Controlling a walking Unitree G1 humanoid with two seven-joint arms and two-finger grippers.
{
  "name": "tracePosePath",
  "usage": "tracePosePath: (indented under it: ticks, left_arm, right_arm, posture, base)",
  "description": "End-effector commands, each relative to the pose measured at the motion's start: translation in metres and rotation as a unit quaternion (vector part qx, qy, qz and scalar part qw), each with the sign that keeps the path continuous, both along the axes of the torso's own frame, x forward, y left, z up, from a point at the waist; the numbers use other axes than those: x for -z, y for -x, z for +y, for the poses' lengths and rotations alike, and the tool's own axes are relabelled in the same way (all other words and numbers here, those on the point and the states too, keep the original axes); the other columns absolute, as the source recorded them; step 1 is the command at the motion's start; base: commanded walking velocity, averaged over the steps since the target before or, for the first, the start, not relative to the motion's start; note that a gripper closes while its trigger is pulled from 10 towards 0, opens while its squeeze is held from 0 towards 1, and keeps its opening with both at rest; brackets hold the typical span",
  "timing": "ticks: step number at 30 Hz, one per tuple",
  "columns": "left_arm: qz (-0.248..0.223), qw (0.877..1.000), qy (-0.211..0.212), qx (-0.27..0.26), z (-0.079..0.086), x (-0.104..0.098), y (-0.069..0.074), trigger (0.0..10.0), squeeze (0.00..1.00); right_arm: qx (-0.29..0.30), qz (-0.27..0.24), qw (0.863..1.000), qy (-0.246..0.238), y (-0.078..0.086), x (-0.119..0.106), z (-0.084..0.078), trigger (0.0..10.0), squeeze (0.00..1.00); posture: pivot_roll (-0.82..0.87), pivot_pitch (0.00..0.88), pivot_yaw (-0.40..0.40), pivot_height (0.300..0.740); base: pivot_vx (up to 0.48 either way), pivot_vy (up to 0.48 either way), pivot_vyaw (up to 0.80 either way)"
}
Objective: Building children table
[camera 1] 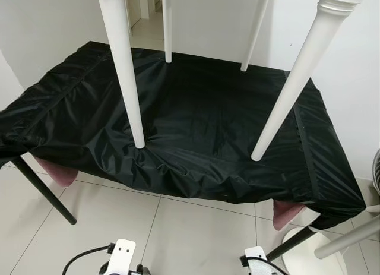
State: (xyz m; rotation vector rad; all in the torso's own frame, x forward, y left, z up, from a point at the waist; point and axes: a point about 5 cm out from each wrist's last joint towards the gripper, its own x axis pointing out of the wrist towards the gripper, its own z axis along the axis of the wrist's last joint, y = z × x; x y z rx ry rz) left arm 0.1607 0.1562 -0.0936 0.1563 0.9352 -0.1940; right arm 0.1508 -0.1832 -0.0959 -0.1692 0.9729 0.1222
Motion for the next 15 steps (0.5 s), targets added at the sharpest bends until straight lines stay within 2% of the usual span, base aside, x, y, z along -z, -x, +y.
tracePosePath:
  ticks: [1, 7, 15]
  left_arm:
    - [0.042, 0.999, -0.005, 0.011, -0.0002, 0.0081, 0.0178, 10.0, 0.0]
    - [0.053, 0.998, -0.018, 0.028, 0.0013, 0.0093, 0.0201, 10.0, 0.0]
    - [0.061, 0.997, -0.022, 0.044, -0.0026, 0.011, 0.0239, 10.0, 0.0]
  right_arm:
    - [-0.003, 0.012, 1.0, 0.002, 0.005, 0.0025, 0.002, 10.0, 0.0]
    - [-0.006, 0.019, 1.0, -0.005, 0.0067, 0.0038, 0.0066, 10.0, 0.0]
    - [-0.004, 0.022, 1.0, -0.001, 0.01, 0.0049, 0.0061, 10.0, 0.0]
  posture:
    - [0.12, 0.0, 0.006, 0.74]
    - [0.09, 0.0, 0.047, 0.74]
    - [0.08, 0.0, 0.044, 0.74]
  base:
    - [0.0, 0.0, 0.0]
    - [0.0, 0.0, 0.0]
    - [0.0, 0.0, 0.0]
